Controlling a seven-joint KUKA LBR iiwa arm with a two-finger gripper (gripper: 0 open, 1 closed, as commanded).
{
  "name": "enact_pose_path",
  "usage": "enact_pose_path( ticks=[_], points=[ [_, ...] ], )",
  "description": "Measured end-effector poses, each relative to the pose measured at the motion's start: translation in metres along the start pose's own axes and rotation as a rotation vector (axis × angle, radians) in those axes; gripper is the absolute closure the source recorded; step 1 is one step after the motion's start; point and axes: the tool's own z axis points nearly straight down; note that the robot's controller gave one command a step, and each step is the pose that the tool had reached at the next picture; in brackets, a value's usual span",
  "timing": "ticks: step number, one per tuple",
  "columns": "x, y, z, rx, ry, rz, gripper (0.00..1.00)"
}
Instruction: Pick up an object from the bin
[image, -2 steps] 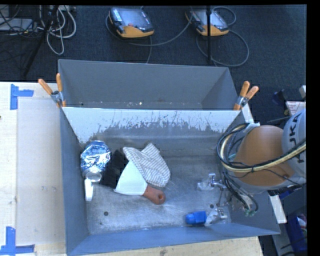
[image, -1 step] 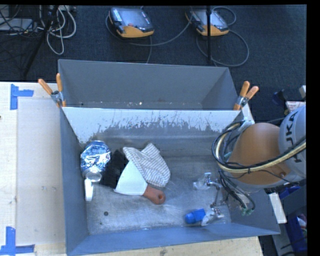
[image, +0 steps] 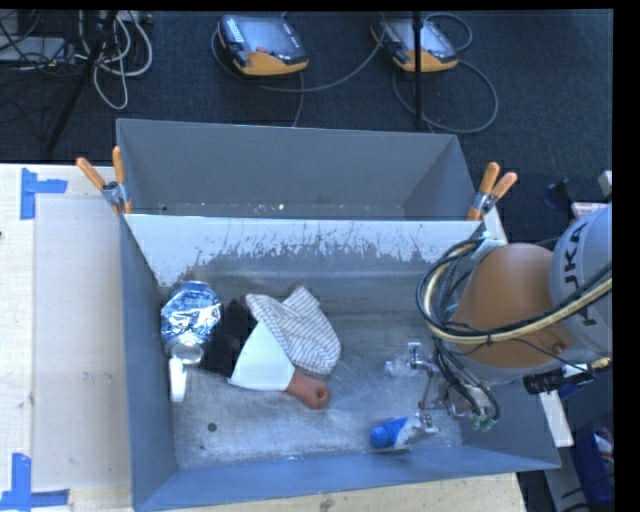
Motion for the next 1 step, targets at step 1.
enact_pose_path(
  ticks=[1],
  points=[
    [-0.0039, 0.0129, 0.0524, 0.004, -0.020, 0.034, 0.00]
  ],
)
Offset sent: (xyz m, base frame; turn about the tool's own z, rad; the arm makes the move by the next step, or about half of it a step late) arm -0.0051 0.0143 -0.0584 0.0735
